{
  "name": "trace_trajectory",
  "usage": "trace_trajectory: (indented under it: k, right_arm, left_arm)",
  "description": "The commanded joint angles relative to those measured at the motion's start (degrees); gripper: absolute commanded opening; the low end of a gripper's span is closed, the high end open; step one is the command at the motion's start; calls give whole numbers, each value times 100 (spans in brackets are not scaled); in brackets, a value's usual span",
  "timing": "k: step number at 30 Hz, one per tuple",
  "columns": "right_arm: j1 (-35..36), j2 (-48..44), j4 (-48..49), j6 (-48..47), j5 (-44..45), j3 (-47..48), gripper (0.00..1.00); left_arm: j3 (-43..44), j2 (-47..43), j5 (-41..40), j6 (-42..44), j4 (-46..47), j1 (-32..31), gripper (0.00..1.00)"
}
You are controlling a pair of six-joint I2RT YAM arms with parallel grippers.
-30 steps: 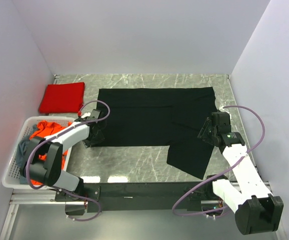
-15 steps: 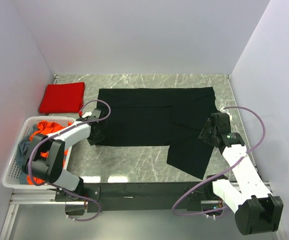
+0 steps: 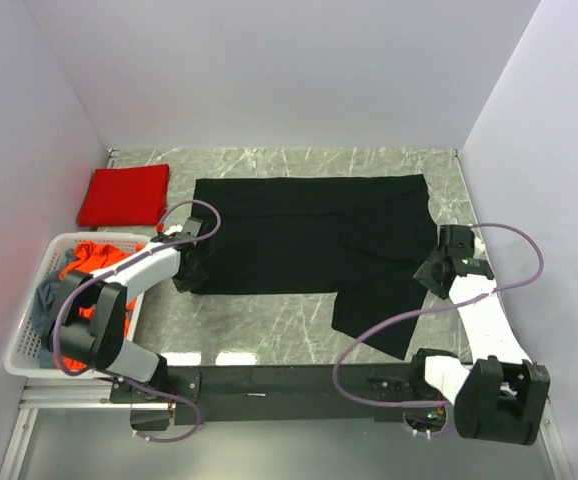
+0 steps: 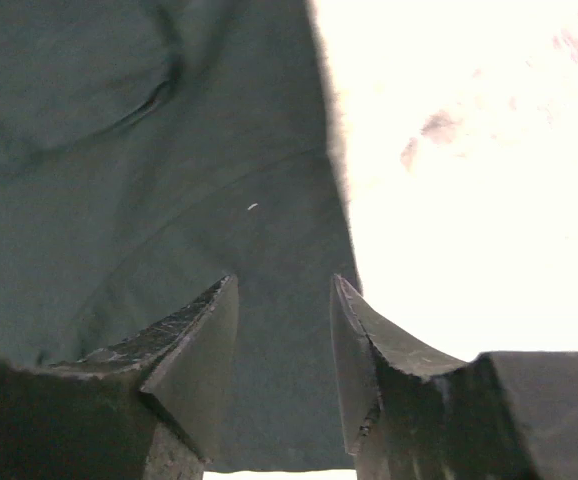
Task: Fold and stack the t-shirts
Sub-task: Fold the tshirt
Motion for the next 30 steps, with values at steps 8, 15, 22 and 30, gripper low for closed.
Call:
trace_trajectory:
  k: [8,15,22,30]
  right_arm:
    - [-1122,534,709,426,-558,-204,47]
    - [-1245,1159,1114,320,-655,85,47]
    - [-1254,1625,1351,224,-603,218,47]
    - [-1254,1924,1518,241,-664,139,44]
  left_arm:
    - [-98,-468,-85,307,-249,63,1]
    - [-54,-372,-23,333,-178,64,1]
    - [-107,-459,-41,263,-187,63,1]
    - [-107,-442,-32,272,-187,64,1]
